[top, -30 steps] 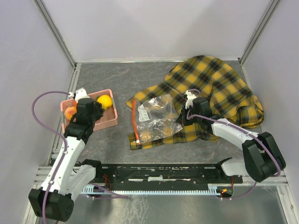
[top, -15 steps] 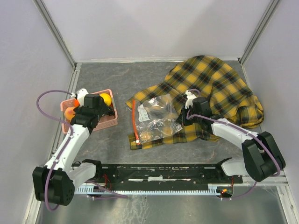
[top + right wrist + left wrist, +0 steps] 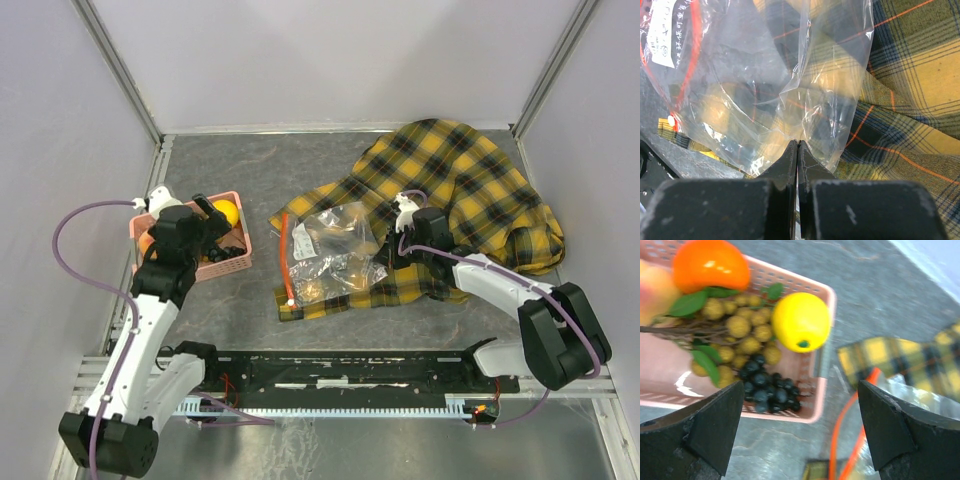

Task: Open the zip-top bag and remove the fake food
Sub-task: Place the fake fruit in the bin, then place the zipper food storage bag at the center of the board.

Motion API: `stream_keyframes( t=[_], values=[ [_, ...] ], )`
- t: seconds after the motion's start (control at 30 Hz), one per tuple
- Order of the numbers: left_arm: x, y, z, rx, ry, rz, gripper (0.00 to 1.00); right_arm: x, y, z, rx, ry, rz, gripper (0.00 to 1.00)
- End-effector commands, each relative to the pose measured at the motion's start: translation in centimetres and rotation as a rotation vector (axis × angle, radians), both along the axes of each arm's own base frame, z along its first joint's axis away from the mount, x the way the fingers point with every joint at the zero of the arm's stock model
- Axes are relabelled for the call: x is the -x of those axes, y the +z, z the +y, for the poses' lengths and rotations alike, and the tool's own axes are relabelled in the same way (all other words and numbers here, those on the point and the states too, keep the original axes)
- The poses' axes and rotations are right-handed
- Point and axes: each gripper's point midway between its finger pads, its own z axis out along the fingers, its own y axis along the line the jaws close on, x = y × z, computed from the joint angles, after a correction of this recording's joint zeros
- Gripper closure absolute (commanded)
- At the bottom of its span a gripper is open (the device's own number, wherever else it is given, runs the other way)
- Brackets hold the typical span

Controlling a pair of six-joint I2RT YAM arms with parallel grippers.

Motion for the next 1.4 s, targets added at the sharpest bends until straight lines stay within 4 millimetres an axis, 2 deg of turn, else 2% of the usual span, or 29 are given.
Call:
stream_keyframes(
  t=[0.0, 0.1, 0.2, 0.33, 0.47, 0.57, 0.7, 0.73, 0.8, 0.9, 1.0, 1.2, 1.23, 1.27, 1.37],
  values=[
    [-0.1, 4.0, -4.4, 0.068, -0.278, -0.18, 0.01, -0.8, 2.3, 0.6, -0.053, 0.009, -0.071, 0.97],
    [1.4, 5.9, -7.1, 0.112, -0.439, -0.308, 0.02, -1.3, 2.8, 0.4, -0.048, -0.016, -0.088, 0.97],
    [2.4, 6.6, -8.3, 0.135, -0.515, -0.355, 0.03, -1.9, 3.6, 0.5, -0.059, -0.033, -0.103, 0.97],
    [3.5, 6.7, -9.8, 0.178, -0.599, -0.365, 0.07, -3.0, 4.5, 0.7, -0.073, -0.067, -0.117, 0.97],
    [4.3, 5.9, -11.6, 0.274, -0.679, -0.347, 0.09, -4.4, 5.7, 1.0, -0.088, -0.098, -0.139, 0.97],
    [4.6, 5.3, -12.1, 0.313, -0.695, -0.333, 0.08, -5.8, 6.0, 1.6, -0.097, -0.106, -0.13, 0.97],
    [4.9, 5.7, -12.3, 0.33, -0.705, -0.347, 0.08, -7.6, 5.9, 2.5, -0.109, -0.12, -0.116, 0.97],
    [5.1, 5.8, -12.4, 0.337, -0.707, -0.35, 0.07, -7.9, 5.6, 2.7, -0.107, -0.123, -0.108, 0.95],
    [5.3, 5.7, -12.6, 0.363, -0.709, -0.35, 0.07, -8.3, 5.5, 2.9, -0.105, -0.124, -0.1, 0.78],
    [5.9, 5.8, -13.1, 0.406, -0.726, -0.353, 0.07, -8.5, 6.5, 2.5, -0.081, -0.127, -0.12, 0.53],
    [6.4, 7.1, -13.1, 0.398, -0.739, -0.384, 0.05, -8.5, 9.5, 1.7, -0.037, -0.114, -0.197, 0.32],
    [6.4, 12.1, -12.1, 0.273, -0.735, -0.461, 0.01, -8.1, 18.3, 0.0, 0.002, -0.085, -0.465, 0.03],
    [6.4, 13.1, -11.9, 0.253, -0.73, -0.469, 0.01, -8.0, 20.0, -0.2, -0.003, -0.086, -0.521, 0.01],
    [6.5, 14.9, -11.6, 0.23, -0.728, -0.493, 0.01, -7.8, 21.4, -0.5, -0.007, -0.092, -0.568, 0.01],
    [6.6, 17.9, -11.0, 0.163, -0.716, -0.512, 0.01, -7.2, 25.8, -1.0, -0.06, -0.116, -0.667, 0.01]
  ],
)
